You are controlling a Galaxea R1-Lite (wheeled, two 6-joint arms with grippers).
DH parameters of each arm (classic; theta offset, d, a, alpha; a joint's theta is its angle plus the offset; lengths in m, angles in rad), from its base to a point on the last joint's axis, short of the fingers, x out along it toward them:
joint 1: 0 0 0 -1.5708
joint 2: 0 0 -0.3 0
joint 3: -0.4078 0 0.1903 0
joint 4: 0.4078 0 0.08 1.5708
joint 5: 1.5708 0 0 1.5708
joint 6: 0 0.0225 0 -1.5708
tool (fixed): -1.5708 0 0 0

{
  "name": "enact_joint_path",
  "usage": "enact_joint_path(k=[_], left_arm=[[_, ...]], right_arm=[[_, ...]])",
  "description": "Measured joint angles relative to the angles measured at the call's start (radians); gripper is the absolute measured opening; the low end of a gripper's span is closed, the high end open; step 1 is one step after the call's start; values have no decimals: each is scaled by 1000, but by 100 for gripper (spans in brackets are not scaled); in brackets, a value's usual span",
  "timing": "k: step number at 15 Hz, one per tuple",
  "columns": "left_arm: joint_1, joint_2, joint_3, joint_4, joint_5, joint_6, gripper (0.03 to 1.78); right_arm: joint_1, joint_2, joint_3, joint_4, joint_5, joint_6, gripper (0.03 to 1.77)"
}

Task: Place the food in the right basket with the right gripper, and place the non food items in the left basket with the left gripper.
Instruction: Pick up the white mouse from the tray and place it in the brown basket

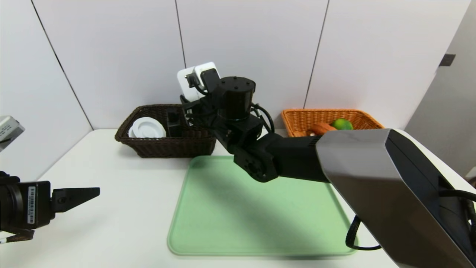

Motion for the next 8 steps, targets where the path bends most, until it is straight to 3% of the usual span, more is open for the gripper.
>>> enact_joint_path(k=[4,6,8], left_arm=[[0,-39,67,-144,0,-1,169],[0,-51,87,-150,-1,-2,169],[0,-55,92,-150,-2,-3,169]], right_arm=[[-16,46,0,-76,29,19,101],[-31,66,0,-78,71,29,101],[-42,84,0,-74,81,60,101]])
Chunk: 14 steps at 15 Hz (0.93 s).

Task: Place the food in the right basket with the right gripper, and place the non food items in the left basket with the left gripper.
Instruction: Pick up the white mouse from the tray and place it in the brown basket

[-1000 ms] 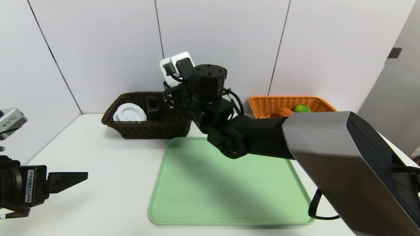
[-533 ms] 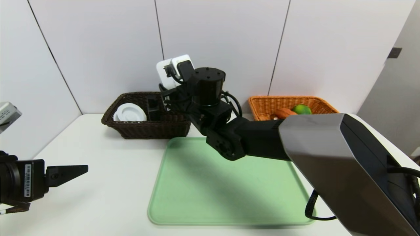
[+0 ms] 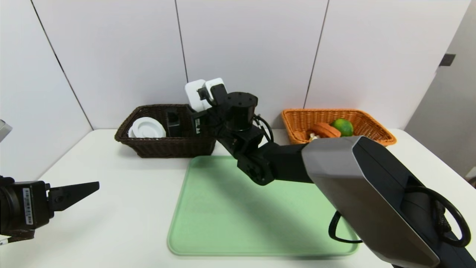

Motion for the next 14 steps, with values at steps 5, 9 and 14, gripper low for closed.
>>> enact_joint_path(k=[5,9,14], left_arm=[[0,10,3,0,-1,3,169],[0,20,7,0,-1,3,169],[1,34,8,-2,-3,3,169]], right_arm=[[-10,23,0,-4,4,28,101],[-10,35,-1,1,3,38,113],[-11,32,0,5,22,37,140]])
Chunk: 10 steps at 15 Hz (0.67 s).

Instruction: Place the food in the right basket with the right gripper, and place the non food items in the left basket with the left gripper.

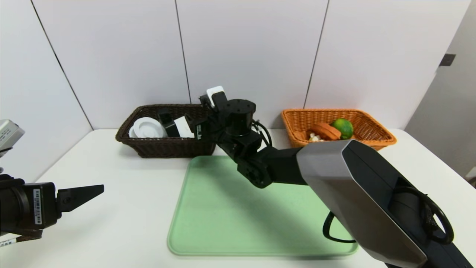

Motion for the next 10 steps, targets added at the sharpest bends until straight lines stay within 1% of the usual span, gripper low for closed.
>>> enact_joint_path(k=[3,5,6,8,10], left_arm=[[0,3,-3,0,4,0,169],[1,4,-27,-12,6,3,169],[2,5,-48,-15,6,3,169],[9,8,-105,-17,13,5,169],[24,16,-171,-16,15,10,169]], right_arm=[[4,-43,0,10,3,-4,150],[6,-114,0,31,8,-14,155],[3,-161,0,60,19,-22,157],[-9,-270,0,162,58,-36,160],[-23,-374,1,324,72,-44,162]])
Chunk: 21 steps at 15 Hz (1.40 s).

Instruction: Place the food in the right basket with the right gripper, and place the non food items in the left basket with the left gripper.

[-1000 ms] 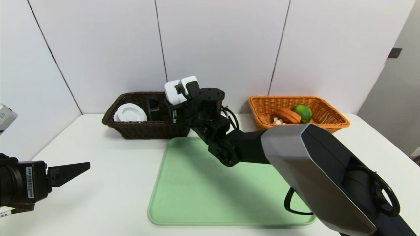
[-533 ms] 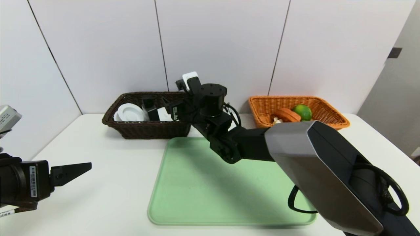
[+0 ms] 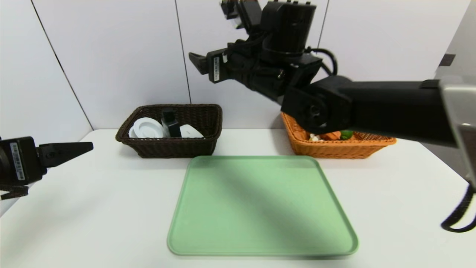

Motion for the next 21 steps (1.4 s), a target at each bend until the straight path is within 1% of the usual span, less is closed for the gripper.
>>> enact_joint_path(k=[2,4,5,6,7,8,9,10,11,12,13,15,17,18,19,21], left_arm=[[38,13,-44,7,1,37,169],[80,17,-54,23,-1,101,169],[90,14,-56,36,-2,106,169],[97,8,-58,63,-2,106,169],[100,1,-60,84,-1,106,169],[102,-3,-62,93,0,105,169],[103,-8,-62,96,2,105,169],[104,-15,-65,94,2,105,169],[104,-24,-67,94,3,104,169],[104,-35,-68,94,2,104,169],[105,-47,-68,94,2,104,169],[108,-70,-63,94,3,101,169],[132,-84,-58,90,4,101,169],[150,-93,-57,87,4,102,169],[162,-109,-56,89,2,103,169],[172,-162,-37,110,1,107,169]], right_arm=[[-21,-89,0,189,-11,-4,164],[-51,-162,1,374,-42,-5,166],[-74,-188,1,469,-66,-4,166],[-103,-208,3,567,-108,0,167],[-142,-223,7,676,-177,11,167],[-178,-234,13,768,-238,37,168],[-207,-246,21,857,-276,90,168],[-225,-261,35,932,-289,164,169],[-236,-281,63,998,-291,250,169],[-241,-307,99,1039,-291,320,169],[-239,-343,146,1059,-291,375,169],[-212,-431,244,1066,-297,422,169],[-197,-522,341,1070,-325,477,169],[-209,-569,386,1071,-347,508,169],[-240,-621,433,1068,-367,523,169],[-332,-726,527,1053,-379,529,169]])
